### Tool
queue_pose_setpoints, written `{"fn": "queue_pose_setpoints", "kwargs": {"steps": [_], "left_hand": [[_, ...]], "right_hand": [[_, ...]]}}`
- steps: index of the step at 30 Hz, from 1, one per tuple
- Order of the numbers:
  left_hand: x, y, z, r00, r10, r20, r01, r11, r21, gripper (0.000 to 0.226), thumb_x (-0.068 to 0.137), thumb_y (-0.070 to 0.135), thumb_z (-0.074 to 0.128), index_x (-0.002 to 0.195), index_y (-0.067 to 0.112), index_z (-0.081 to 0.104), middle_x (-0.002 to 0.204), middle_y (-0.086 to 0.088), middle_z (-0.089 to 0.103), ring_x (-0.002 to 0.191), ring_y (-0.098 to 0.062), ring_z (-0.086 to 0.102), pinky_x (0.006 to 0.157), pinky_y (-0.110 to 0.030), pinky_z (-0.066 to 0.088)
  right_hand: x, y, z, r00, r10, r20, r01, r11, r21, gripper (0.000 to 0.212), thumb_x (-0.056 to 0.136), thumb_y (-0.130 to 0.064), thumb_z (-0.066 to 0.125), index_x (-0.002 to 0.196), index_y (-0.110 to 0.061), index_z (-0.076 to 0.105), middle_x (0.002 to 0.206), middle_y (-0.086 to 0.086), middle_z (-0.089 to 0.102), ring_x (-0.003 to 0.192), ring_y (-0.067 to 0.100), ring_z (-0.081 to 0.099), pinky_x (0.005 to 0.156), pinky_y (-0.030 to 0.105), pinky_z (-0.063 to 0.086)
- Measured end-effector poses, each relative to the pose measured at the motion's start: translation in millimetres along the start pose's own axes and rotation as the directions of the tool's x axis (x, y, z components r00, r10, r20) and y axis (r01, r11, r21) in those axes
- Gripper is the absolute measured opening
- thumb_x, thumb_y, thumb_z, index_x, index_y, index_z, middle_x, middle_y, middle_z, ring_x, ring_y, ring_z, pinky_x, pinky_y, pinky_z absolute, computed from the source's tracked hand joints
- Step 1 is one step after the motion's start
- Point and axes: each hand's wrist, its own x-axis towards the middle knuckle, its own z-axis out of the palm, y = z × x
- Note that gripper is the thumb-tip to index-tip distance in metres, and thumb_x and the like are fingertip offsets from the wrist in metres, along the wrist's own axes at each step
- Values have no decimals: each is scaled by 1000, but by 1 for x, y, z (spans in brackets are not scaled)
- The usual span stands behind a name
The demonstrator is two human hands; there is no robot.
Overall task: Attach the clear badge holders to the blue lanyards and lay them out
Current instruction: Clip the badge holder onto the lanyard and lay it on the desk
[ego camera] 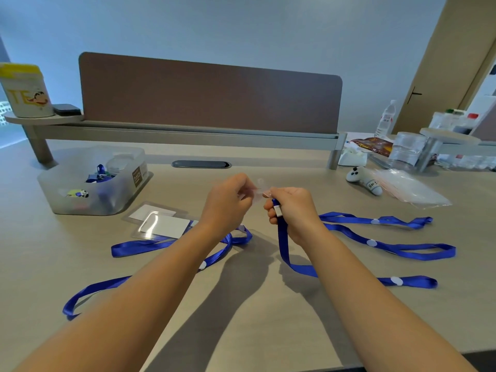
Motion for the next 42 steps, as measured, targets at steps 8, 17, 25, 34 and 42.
{"fn": "queue_pose_setpoints", "kwargs": {"steps": [8,17,25,34,42], "left_hand": [[2,-5,-2,998,-54,34,57,993,-104,28,87,5,48,114,8,53,110,-17,64,89,-15,51,80,-26,43],[-1,-13,-4,985,138,105,-157,967,203,33,87,2,46,115,16,55,114,-16,60,97,-33,55,79,-36,48],[0,-14,-4,986,-14,164,9,1000,29,29,85,4,51,112,12,56,115,-15,61,92,-18,52,78,-29,44],[8,-11,-2,972,-157,173,179,976,-120,17,84,15,55,98,6,61,103,-13,64,89,-20,55,71,-23,45],[10,-10,-5,970,-154,190,175,980,-96,20,85,12,53,101,6,62,104,-16,66,85,-16,53,72,-24,44]], "right_hand": [[2,2,2,998,-30,55,30,1000,6,20,91,-16,49,74,-13,56,63,2,53,47,11,43,41,17,37],[6,3,1,996,72,61,-70,997,-37,30,88,-37,54,72,-10,56,59,3,51,49,12,43,46,20,36],[7,7,2,995,7,96,2,996,-89,26,94,-18,45,71,-11,54,62,4,55,48,12,46,40,14,39],[10,13,6,987,-108,122,133,966,-220,29,94,-10,43,68,-13,55,64,3,56,54,11,50,52,17,44],[10,14,6,977,-146,153,177,960,-217,21,92,-6,45,104,4,60,70,0,58,64,10,53,64,18,45]]}}
